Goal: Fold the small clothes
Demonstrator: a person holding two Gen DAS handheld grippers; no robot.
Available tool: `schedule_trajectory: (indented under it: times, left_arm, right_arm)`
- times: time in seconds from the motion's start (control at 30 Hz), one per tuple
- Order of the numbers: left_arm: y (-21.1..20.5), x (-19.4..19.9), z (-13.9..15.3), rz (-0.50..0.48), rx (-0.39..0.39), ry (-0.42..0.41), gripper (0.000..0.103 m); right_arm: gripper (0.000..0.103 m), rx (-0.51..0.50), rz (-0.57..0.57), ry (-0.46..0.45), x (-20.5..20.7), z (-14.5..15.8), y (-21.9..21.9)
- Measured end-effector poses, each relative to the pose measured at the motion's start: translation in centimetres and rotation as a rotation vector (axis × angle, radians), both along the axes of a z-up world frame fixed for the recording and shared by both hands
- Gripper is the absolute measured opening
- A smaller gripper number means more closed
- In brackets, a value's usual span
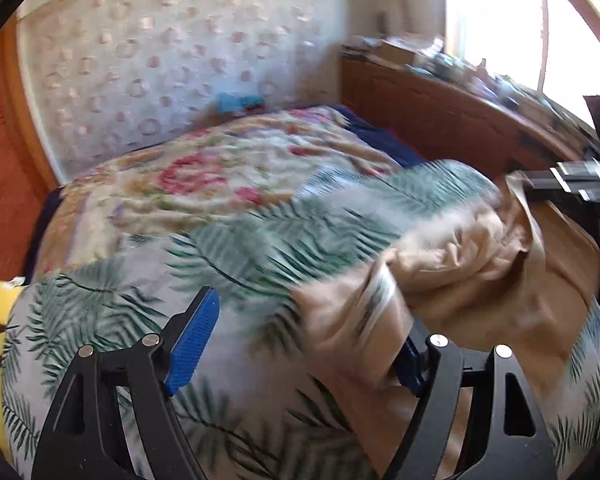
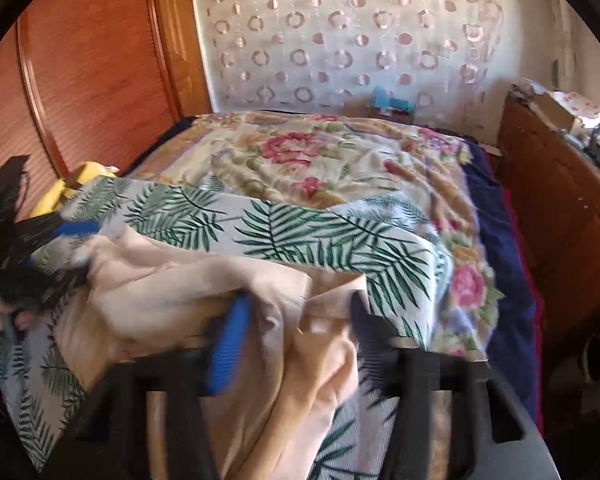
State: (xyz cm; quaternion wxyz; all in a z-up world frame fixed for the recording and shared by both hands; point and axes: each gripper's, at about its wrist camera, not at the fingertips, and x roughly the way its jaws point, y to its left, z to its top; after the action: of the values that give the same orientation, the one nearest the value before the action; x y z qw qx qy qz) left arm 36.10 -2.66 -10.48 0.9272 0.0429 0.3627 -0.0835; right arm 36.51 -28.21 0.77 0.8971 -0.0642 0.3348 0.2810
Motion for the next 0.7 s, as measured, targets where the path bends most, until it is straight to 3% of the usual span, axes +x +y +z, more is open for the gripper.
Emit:
schedule_trajectory:
  times: [0.1,0.23,0.33,0.5,0.7]
  left_arm:
    - [1.8,1.0,0.5,0.053,-0.069,0.012,0.079]
    - [2.0,0.0,0.5,0.042,-0.064,0.009,0.079]
    - [1.7,-1.4,1.1,0.029,-0.075,-0.017,0.079]
    - [1.4,-3.7,3.5,-0.005,-0.107,-0.109,0.079]
    - [0.7,-4.3,5.4,-0.051,-0.099,-0.159,0.079]
  right_arm:
    - [0.003,0.025,0.013,-0.011,0.2,-0.3,-1.2]
    - [0.002,0.038,-0.160,-0.052,0.6,-0.1,-3.2]
    - [0.002,0.013,-0.198,-0.016,0.5,-0.5,-3.1]
    - [0.002,-0.071,-0.193,-0.015,0.4,-0.3,-1.0]
    - [0.002,-0.056,-0.205,-0.021,1.3,1.2,-0.1]
